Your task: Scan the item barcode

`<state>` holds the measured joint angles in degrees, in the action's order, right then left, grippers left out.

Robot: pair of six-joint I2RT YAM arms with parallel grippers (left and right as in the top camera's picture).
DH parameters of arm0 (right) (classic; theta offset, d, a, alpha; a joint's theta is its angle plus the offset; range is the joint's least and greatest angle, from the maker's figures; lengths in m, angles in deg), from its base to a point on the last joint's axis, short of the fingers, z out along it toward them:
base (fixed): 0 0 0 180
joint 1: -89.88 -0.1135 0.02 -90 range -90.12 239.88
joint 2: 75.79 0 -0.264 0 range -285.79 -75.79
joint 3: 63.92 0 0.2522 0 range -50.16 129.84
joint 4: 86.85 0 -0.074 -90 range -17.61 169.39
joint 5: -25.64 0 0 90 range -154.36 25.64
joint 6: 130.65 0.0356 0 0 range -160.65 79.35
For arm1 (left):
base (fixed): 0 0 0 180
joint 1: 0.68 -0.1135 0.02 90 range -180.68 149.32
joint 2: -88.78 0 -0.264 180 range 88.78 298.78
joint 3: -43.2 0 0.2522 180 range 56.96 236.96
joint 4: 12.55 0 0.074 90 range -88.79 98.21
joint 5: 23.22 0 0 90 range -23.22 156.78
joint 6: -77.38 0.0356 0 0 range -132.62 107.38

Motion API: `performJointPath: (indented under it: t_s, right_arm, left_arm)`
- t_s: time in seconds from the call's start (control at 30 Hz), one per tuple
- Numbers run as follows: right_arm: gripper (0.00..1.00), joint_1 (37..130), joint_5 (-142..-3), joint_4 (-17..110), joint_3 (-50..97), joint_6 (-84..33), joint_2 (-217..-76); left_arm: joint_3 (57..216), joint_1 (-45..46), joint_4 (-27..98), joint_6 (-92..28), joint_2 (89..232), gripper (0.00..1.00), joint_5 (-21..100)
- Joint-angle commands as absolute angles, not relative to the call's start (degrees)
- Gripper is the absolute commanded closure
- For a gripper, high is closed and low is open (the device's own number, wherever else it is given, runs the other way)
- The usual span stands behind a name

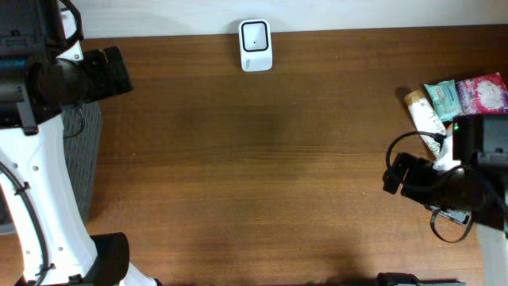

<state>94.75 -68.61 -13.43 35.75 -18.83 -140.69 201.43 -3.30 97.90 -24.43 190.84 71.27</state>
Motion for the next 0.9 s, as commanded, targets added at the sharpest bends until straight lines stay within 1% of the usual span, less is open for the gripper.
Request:
performJointPath:
  t_s: [0.0, 0.07, 0.17, 0.27, 0.37, 0.47, 0.53, 0.63, 0.87]
  right_arm:
    - [0.01, 94.29, -67.98, -15.33, 35.27, -19.4, -144.23]
    - [0.01, 94.05, -68.83, -15.76, 35.23, -19.22, -144.82]
    - [0.01, 89.74, -68.59, -13.08, 34.75, -19.24, -144.89]
    - [0.01, 84.87, -66.23, -3.57, 28.67, -19.27, -140.87]
    - [0.01, 84.87, -66.32, 5.41, 19.29, -20.86, -133.3]
    - [0.01, 84.87, -68.66, 17.74, 7.99, -29.52, -121.83]
    - [0.01, 84.91, -69.31, 22.31, 4.54, -32.51, -117.83]
    - [0.01, 84.91, -69.29, 29.87, -0.09, -34.26, -112.78]
    - [0.01, 85.02, -69.95, 55.99, -25.4, -37.49, -97.48]
  left_arm:
    - [201.58, -3.47, 97.92, -24.74, 190.6, 0.01, 70.88]
    - [201.58, -3.47, 97.92, -24.76, 190.6, 0.01, 70.88]
    - [201.58, -3.47, 97.92, -24.74, 190.6, 0.01, 70.88]
    - [201.58, -3.47, 97.92, -24.76, 190.6, 0.01, 70.88]
    - [201.58, -3.47, 97.92, -24.76, 190.6, 0.01, 70.88]
    - [201.58, -3.47, 97.92, -24.74, 190.6, 0.01, 70.88]
    - [201.58, -3.47, 97.92, -24.74, 190.6, 0.01, 70.88]
    - [201.58, -3.47, 97.92, -24.74, 190.6, 0.01, 70.88]
    - [201.58, -3.47, 97.92, -24.74, 190.6, 0.01, 70.88]
